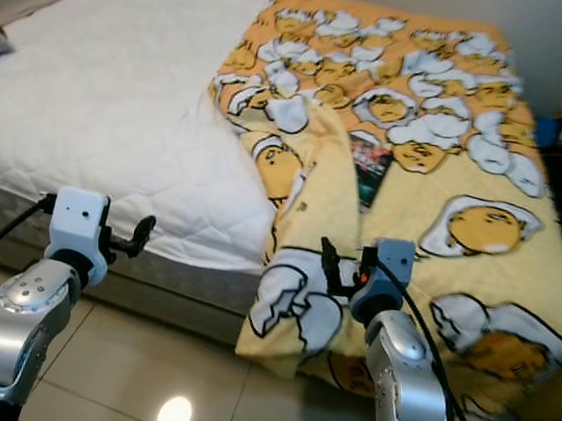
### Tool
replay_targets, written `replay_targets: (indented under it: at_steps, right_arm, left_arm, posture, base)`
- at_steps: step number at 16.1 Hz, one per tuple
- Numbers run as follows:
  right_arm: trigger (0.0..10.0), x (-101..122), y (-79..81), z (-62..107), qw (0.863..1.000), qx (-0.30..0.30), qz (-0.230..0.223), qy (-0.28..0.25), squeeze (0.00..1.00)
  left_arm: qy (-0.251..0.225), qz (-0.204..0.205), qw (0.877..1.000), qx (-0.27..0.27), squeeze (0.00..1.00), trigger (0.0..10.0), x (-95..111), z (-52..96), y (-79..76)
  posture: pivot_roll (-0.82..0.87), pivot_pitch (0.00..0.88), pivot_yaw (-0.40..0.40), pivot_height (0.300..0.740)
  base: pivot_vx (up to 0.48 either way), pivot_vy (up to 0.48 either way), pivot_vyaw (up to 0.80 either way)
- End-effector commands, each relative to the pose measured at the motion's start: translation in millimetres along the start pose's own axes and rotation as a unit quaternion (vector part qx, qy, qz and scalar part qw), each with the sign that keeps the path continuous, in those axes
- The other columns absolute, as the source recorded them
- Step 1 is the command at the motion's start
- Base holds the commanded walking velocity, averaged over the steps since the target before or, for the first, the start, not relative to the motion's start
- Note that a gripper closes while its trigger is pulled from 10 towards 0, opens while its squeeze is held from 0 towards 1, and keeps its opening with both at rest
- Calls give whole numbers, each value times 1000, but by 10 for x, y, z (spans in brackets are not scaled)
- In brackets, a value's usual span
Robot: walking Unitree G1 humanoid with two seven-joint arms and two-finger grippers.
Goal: Clean up the room
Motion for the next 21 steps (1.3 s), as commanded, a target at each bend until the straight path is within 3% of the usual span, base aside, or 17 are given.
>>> replay_targets:
  at_steps: [1, 12, 19, 21]
  right_arm:
    - [10000, 47, 40, -31, 1000, 4, 6, -7, 0]
    - [10000, 59, 42, -42, 1000, 4, 12, -8, 0]
    - [10000, 152, 35, -158, 1000, -6, 14, -10, 0]
    - [10000, 133, 38, -142, 1000, -5, 14, -5, 0]
  left_arm:
    - [1, -1, 1000, -1, 898, 10000, -11, -1, 21]
    - [4, -4, 1000, -5, 894, 10000, -32, 0, 9]
    - [0, -13, 1000, -15, 882, 10000, 42, -82, 1]
    - [4, -21, 1000, -12, 863, 10000, 25, -68, -7]
  posture:
    - [-37, 0, 31, 740]
    - [-39, 0, 33, 740]
    - [-36, 0, 37, 740]
    - [-36, 0, 38, 740]
  base:
    - [330, 0, 0]
    - [346, 0, 0]
    - [326, 0, 0]
    - [0, 0, 0]
Point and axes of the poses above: a point about 5 cm out from each wrist's last joint towards the gripper, its own z axis pointing back from the gripper into the wrist, its own x axis along the axis of the wrist's last joint, y = z × x, the point moved 6 cm from there along -z, pointing out of the wrist towards the gripper, and after that the axes turned 11 degrees about -z, right-handed, at the moved point
